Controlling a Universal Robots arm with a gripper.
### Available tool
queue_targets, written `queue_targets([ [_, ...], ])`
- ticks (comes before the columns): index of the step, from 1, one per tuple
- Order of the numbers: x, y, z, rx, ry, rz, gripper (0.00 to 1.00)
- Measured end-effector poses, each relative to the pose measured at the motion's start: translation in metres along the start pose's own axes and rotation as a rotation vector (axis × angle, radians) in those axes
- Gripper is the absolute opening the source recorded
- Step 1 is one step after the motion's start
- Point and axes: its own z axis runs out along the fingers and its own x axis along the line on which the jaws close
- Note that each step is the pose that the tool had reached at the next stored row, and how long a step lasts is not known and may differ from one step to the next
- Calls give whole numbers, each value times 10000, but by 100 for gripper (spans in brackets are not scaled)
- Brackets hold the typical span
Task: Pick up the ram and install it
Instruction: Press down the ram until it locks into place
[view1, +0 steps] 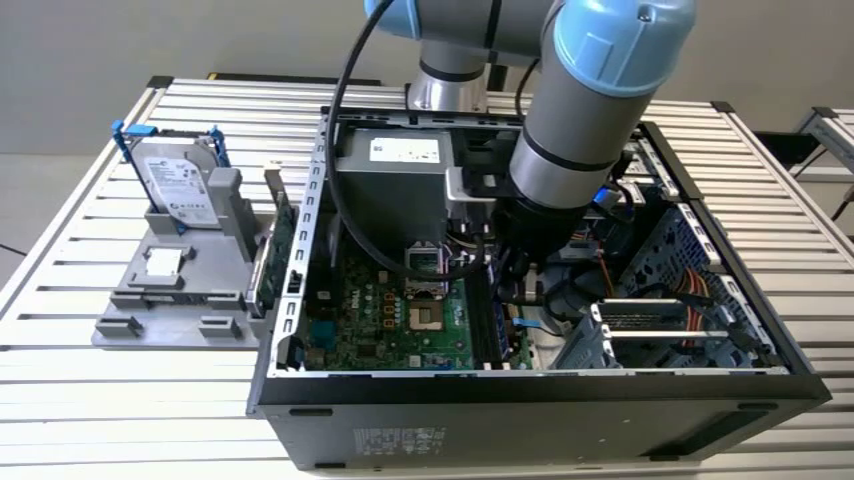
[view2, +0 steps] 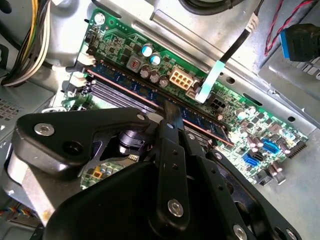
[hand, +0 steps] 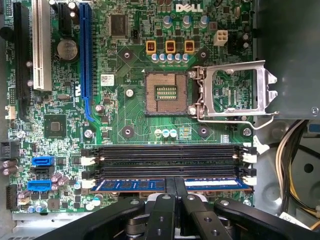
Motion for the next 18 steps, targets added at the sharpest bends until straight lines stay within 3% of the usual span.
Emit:
queue_targets([
  [18,0,-1,48,0,0,2,0],
])
